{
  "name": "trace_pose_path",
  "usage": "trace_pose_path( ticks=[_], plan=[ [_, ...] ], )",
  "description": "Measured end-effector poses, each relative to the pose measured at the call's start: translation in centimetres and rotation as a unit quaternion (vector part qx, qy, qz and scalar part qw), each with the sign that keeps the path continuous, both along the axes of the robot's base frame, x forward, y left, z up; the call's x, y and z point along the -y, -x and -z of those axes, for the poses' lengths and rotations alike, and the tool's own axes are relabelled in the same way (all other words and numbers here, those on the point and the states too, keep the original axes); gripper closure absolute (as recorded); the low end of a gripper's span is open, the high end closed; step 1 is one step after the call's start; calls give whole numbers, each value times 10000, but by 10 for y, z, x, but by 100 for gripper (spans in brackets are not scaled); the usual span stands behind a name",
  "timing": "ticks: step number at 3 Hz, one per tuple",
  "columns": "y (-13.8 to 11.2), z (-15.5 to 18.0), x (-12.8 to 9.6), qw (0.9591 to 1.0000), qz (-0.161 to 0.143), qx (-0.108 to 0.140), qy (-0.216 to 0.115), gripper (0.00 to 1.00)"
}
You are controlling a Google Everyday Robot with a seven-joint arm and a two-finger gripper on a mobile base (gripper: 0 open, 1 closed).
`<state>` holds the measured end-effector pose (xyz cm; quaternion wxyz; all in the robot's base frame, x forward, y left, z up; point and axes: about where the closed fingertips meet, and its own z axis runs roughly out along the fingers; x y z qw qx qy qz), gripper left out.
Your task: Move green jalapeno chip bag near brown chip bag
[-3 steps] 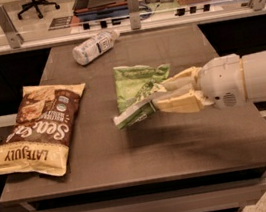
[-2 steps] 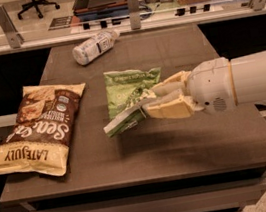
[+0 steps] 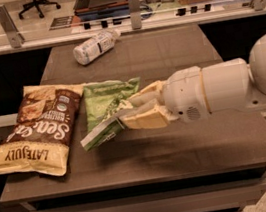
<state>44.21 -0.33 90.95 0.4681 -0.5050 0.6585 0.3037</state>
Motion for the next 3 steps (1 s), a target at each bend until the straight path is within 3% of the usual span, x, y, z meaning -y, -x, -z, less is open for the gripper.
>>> trace_pose_path(
  ticks=[1,3],
  plan=[
    [1,-1,-3,10000,-26,7,12,82],
    [2,-2,-7,10000,-65,18,35,36]
  ],
)
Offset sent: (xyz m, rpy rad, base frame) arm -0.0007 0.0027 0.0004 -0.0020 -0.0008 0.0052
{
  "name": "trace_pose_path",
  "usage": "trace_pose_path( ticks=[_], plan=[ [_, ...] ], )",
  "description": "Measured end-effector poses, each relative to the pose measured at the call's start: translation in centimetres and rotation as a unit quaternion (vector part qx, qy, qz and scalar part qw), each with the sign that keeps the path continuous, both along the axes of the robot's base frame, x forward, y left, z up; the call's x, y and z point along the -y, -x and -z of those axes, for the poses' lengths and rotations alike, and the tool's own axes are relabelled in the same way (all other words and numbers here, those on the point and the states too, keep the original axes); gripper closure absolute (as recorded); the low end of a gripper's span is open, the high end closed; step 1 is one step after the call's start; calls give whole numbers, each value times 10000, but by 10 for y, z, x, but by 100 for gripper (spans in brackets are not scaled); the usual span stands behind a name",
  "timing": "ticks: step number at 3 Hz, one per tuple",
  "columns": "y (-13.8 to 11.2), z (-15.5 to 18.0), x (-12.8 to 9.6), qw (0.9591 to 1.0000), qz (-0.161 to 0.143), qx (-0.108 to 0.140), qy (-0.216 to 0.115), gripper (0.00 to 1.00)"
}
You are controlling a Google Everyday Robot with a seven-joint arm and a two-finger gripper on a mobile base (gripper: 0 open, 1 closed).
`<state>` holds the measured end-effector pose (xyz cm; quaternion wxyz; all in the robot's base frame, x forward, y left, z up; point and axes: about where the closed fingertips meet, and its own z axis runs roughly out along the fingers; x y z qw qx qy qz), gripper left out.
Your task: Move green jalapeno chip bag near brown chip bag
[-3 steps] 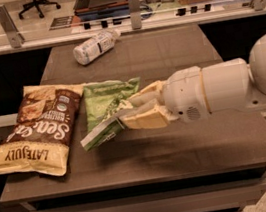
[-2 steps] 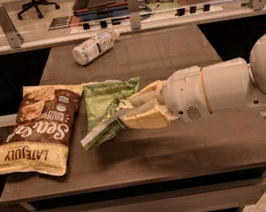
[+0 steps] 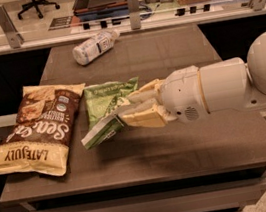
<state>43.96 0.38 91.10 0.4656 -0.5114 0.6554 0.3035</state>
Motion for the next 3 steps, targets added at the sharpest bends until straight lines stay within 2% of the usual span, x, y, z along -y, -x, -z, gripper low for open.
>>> trace_pose_path(
  ticks=[1,2,3],
  plan=[
    [1,-1,-2,10000,-18,6,12,12],
    [2,-1,-4,10000,-35,12,23,0],
    [2,-1,-4,10000,-35,12,23,0]
  ],
)
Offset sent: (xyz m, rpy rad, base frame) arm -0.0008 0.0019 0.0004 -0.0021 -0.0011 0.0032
